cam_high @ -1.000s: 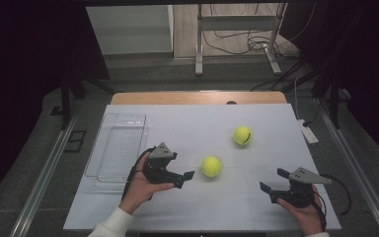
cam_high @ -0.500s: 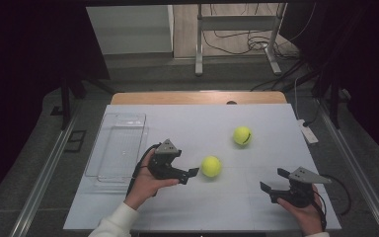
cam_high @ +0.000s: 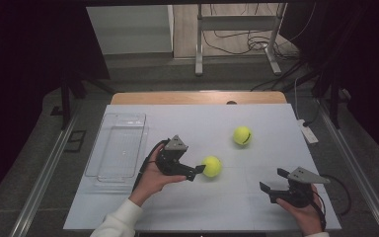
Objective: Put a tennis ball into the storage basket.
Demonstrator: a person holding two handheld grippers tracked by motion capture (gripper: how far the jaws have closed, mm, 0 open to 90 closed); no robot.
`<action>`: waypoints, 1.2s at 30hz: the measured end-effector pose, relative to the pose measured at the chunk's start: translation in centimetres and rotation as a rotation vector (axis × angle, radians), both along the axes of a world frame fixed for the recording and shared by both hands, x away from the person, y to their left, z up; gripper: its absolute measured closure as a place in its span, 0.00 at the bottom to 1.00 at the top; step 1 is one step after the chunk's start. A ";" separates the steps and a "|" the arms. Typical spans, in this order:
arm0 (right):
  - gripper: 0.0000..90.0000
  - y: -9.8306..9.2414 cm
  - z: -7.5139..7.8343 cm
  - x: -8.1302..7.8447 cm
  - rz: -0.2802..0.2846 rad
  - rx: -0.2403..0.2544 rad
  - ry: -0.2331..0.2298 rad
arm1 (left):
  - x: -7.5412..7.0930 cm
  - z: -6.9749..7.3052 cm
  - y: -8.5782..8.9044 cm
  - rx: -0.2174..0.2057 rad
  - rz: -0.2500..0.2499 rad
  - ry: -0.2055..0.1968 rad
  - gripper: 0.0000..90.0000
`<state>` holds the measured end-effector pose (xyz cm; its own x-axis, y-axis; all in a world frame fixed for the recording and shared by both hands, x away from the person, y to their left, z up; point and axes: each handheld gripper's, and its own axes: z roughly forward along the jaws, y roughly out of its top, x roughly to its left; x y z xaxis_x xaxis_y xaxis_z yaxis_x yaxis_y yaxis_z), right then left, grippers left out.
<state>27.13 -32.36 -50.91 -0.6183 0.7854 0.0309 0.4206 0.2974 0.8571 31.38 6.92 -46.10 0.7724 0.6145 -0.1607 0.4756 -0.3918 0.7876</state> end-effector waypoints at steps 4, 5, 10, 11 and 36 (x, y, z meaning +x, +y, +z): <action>0.14 0.0 0.0 0.0 0.004 0.001 -0.002 | 0.2 -0.2 -0.2 0.005 -0.003 0.003 0.07; 0.14 0.1 0.0 0.0 0.004 0.002 -0.001 | 0.3 -0.2 -0.3 0.006 -0.003 0.005 0.07; 0.14 0.1 0.0 0.0 0.004 0.000 0.001 | 0.5 -0.3 -0.7 0.007 -0.010 0.007 0.06; 0.14 0.1 0.0 0.0 0.004 -0.001 0.001 | 0.5 -0.3 -0.8 0.007 -0.010 0.009 0.06; 0.14 -0.1 0.0 0.1 -0.007 0.000 0.000 | 2.0 -1.8 -2.9 0.063 -0.018 0.036 0.06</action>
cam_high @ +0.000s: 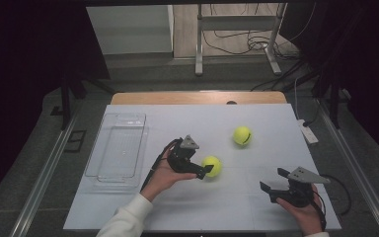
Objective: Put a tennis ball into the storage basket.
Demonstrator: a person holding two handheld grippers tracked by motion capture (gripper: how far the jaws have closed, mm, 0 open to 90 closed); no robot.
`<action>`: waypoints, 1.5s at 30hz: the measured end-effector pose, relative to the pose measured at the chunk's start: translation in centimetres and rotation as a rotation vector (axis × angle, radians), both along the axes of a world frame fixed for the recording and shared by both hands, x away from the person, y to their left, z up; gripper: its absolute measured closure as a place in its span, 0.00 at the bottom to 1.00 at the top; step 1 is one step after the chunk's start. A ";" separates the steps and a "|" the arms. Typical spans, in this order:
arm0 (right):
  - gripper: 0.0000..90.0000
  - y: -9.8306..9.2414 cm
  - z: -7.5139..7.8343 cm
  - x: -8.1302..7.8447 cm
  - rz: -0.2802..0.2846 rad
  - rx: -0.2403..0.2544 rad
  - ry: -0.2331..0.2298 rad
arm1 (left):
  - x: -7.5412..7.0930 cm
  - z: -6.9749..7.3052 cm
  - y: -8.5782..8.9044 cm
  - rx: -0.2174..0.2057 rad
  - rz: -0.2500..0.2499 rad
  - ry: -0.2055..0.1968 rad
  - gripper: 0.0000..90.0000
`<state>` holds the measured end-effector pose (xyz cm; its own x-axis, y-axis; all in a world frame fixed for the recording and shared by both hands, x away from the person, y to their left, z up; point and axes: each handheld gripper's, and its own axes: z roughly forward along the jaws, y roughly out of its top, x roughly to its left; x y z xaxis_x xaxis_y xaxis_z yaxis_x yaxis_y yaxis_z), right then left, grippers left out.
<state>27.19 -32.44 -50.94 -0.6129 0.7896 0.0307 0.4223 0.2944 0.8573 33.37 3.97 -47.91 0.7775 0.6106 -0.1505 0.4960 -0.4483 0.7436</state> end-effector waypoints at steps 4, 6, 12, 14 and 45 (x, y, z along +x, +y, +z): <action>0.14 0.0 0.0 0.0 -0.001 -0.001 0.001 | 0.1 -0.2 -0.3 0.004 -0.009 0.009 0.06; 0.14 0.0 0.0 0.0 -0.001 0.000 0.002 | 0.2 -0.4 -0.6 0.004 -0.011 0.015 0.06; 0.14 0.0 -0.1 0.1 -0.001 -0.001 0.005 | 0.5 -1.1 -1.3 0.021 -0.023 0.033 0.04; 0.14 0.0 -0.1 0.1 0.000 -0.001 0.005 | 0.7 -1.3 -1.4 0.023 -0.021 0.034 0.04; 0.14 -0.1 -0.1 0.1 0.000 0.003 0.005 | 1.2 -3.5 -3.1 0.088 -0.031 0.082 0.05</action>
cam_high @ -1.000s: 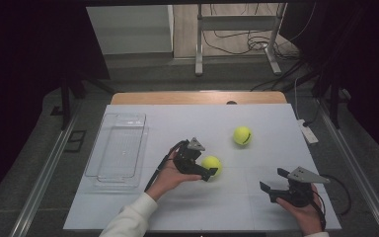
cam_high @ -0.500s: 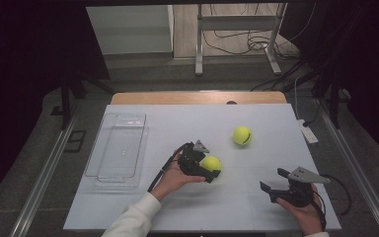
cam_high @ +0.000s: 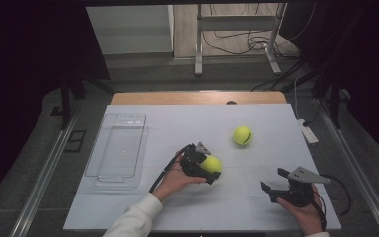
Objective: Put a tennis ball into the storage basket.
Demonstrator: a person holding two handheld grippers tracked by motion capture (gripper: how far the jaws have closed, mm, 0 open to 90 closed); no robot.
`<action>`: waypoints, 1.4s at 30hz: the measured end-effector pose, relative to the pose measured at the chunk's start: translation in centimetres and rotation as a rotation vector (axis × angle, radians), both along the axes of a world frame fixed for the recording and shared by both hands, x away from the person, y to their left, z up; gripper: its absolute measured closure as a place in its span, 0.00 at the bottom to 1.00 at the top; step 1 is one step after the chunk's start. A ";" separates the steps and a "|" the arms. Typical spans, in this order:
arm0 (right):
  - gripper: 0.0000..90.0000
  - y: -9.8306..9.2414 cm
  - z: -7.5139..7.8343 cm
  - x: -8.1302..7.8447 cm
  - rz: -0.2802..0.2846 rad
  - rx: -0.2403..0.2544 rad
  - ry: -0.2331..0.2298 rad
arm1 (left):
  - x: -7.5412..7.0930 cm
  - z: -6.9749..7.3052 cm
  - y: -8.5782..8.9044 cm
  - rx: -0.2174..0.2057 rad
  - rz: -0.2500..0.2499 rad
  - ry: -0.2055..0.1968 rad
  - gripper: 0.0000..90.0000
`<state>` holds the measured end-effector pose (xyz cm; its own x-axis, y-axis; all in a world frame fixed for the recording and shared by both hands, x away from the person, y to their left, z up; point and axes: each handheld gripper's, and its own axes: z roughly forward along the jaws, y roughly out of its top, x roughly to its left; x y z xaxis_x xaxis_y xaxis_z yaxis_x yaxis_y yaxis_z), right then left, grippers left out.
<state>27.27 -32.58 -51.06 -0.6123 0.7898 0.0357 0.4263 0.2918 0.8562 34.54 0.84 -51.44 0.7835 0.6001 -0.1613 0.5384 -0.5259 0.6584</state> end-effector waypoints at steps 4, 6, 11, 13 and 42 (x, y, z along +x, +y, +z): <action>0.14 0.0 0.0 0.0 -0.002 0.000 0.000 | 0.0 0.0 0.1 -0.004 0.001 0.001 0.06; 0.14 -0.1 0.0 0.0 -0.002 0.001 0.000 | 0.0 0.0 0.0 -0.004 -0.001 -0.003 0.08; 0.14 -0.1 0.0 0.0 -0.003 0.000 0.000 | -0.3 0.1 0.1 -0.007 0.008 -0.036 0.20; 0.14 -0.1 0.0 0.0 -0.005 -0.001 0.001 | -0.4 0.1 0.2 -0.020 0.006 -0.043 0.26; 0.15 -0.2 0.0 0.0 -0.016 0.000 -0.002 | -1.0 2.2 1.7 -0.078 -0.011 -0.073 0.30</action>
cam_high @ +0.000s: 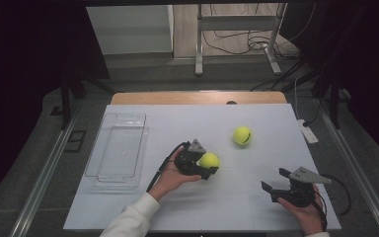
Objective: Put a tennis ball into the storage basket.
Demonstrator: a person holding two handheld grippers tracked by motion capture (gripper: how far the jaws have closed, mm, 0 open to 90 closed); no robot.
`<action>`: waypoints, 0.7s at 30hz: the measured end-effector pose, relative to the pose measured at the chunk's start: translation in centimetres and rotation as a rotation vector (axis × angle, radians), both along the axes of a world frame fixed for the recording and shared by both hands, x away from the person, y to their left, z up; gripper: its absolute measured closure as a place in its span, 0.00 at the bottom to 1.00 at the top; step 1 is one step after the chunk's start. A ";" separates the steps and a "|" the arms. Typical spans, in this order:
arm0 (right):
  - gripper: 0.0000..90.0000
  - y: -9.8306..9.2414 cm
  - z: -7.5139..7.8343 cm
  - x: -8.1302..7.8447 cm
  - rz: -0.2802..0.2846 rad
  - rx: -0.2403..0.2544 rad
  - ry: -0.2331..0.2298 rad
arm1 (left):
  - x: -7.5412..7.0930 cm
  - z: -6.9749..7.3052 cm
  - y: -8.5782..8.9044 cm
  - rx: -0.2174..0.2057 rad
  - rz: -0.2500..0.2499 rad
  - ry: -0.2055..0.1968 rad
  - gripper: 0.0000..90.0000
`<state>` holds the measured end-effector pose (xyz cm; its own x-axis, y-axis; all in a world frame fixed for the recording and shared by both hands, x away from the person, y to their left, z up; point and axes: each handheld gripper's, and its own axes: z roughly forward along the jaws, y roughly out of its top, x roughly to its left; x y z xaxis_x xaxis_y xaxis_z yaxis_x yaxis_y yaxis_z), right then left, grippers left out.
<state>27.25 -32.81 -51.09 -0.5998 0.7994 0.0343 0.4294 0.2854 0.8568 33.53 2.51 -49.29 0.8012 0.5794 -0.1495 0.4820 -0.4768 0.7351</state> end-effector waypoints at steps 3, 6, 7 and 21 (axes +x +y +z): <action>0.15 0.0 0.0 0.0 0.001 -0.002 -0.002 | -0.1 0.4 0.4 -0.011 -0.001 -0.007 0.30; 0.15 0.0 0.0 0.0 0.001 -0.002 -0.002 | -0.2 0.7 0.7 -0.021 0.001 -0.018 0.30; 0.15 0.0 0.0 0.0 0.002 -0.002 -0.002 | -0.2 0.8 0.8 -0.022 0.000 -0.018 0.30; 0.15 0.0 0.0 0.0 0.001 0.000 0.000 | -0.2 1.8 1.8 -0.053 0.013 -0.032 0.30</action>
